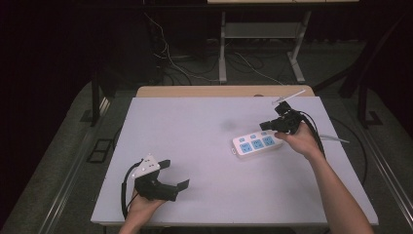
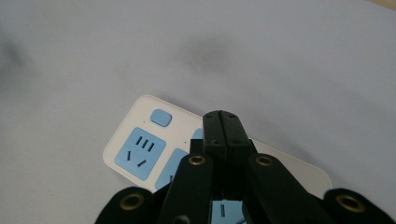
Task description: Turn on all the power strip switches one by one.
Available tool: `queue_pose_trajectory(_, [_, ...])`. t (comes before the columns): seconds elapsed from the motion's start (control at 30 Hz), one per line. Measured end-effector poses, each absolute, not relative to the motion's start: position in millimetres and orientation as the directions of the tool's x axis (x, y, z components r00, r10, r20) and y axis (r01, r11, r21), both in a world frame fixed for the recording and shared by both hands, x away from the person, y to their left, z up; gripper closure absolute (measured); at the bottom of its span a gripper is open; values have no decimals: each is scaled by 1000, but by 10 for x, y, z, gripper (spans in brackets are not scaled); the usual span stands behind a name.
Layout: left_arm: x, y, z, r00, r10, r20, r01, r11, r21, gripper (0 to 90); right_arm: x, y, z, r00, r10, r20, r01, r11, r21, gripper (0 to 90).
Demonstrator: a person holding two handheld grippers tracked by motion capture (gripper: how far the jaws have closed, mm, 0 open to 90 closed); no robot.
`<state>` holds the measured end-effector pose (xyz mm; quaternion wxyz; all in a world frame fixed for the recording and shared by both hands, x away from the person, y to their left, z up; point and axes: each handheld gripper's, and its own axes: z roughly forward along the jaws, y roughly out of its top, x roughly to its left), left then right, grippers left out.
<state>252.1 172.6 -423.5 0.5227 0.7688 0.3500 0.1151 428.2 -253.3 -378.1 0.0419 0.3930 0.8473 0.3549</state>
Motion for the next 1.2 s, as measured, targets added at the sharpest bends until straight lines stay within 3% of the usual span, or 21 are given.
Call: queue_pose_trajectory(1.2, [2519,1740,-4229,729,658,-187,414,-207,887,0,4400,-2252,-4102,-696,681,227,664,490,565,900])
